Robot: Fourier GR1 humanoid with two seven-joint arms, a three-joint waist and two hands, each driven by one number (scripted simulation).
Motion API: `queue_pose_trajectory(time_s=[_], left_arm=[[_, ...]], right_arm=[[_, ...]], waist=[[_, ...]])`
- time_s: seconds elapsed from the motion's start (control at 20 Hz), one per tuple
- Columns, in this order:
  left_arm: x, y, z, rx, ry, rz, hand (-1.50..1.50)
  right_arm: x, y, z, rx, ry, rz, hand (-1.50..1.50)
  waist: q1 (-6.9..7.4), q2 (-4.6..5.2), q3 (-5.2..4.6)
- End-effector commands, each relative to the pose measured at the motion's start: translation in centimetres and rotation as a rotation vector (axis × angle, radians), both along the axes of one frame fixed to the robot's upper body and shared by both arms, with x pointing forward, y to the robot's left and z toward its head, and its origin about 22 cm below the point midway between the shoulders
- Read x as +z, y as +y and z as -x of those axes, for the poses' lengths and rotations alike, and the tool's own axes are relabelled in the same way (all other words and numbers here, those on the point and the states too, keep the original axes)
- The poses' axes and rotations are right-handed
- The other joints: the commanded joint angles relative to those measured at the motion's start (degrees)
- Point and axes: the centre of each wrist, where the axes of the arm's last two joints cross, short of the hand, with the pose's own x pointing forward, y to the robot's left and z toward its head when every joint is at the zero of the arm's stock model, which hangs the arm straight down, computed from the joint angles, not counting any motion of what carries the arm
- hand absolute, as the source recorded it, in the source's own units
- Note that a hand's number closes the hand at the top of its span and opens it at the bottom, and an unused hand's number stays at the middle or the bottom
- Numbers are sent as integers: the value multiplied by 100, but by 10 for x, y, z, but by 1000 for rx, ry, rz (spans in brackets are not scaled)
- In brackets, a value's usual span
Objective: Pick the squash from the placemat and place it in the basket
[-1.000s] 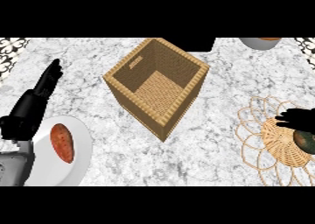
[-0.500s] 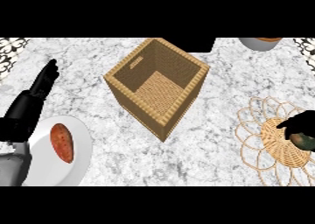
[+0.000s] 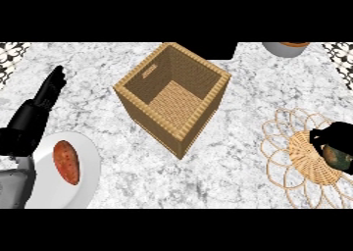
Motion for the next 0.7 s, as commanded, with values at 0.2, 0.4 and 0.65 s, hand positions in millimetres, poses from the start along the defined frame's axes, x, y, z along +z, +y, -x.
queue_pose_trajectory(time_s=[0.2, 0.4, 0.65], left_arm=[[-9, 20, 12, 92, 30, 3, 0], [-15, 23, 16, 98, 41, 2, 0], [-14, 20, 19, 88, 43, -6, 0]], right_arm=[[-51, -21, 52, -877, -49, -76, 150], [-54, 3, 41, -1062, -236, -79, 150], [-31, 47, 10, -1189, -526, -258, 150]], waist=[[-609, -115, 40], [-552, -102, 18], [-496, -166, 35]])
